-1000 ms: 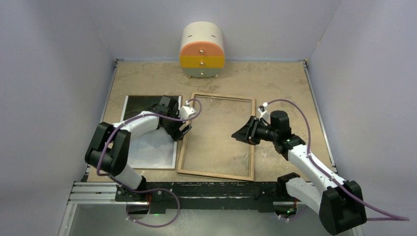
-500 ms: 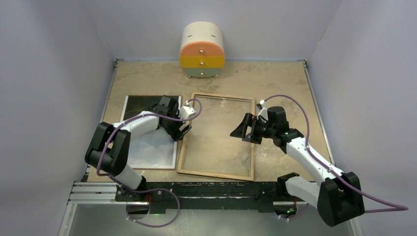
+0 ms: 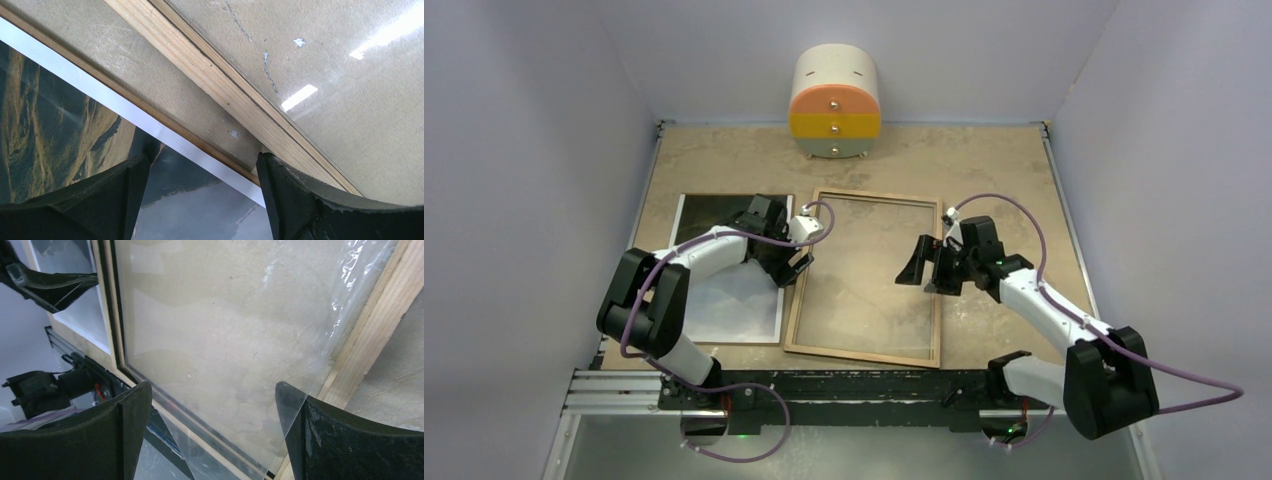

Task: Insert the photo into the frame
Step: Place the photo frame item in the photo frame.

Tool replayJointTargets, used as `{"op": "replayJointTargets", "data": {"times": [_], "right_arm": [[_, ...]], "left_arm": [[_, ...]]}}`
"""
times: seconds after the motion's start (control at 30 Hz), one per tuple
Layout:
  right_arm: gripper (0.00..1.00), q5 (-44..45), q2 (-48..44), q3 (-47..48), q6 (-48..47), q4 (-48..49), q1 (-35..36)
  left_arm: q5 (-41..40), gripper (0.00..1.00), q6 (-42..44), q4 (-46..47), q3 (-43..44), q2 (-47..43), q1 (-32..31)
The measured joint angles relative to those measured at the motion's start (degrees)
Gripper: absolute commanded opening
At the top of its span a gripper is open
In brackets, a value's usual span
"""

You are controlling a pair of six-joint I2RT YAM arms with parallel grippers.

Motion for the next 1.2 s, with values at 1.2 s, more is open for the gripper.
{"op": "replayJointTargets", "data": {"times": [1.2], "right_arm": [[0.83, 8.8, 5.0, 2.6, -2.9, -4.1, 1.6]], "left_arm": [[-0.1, 0.83, 0.1, 0.1, 0.0, 0.0, 0.0]]}}
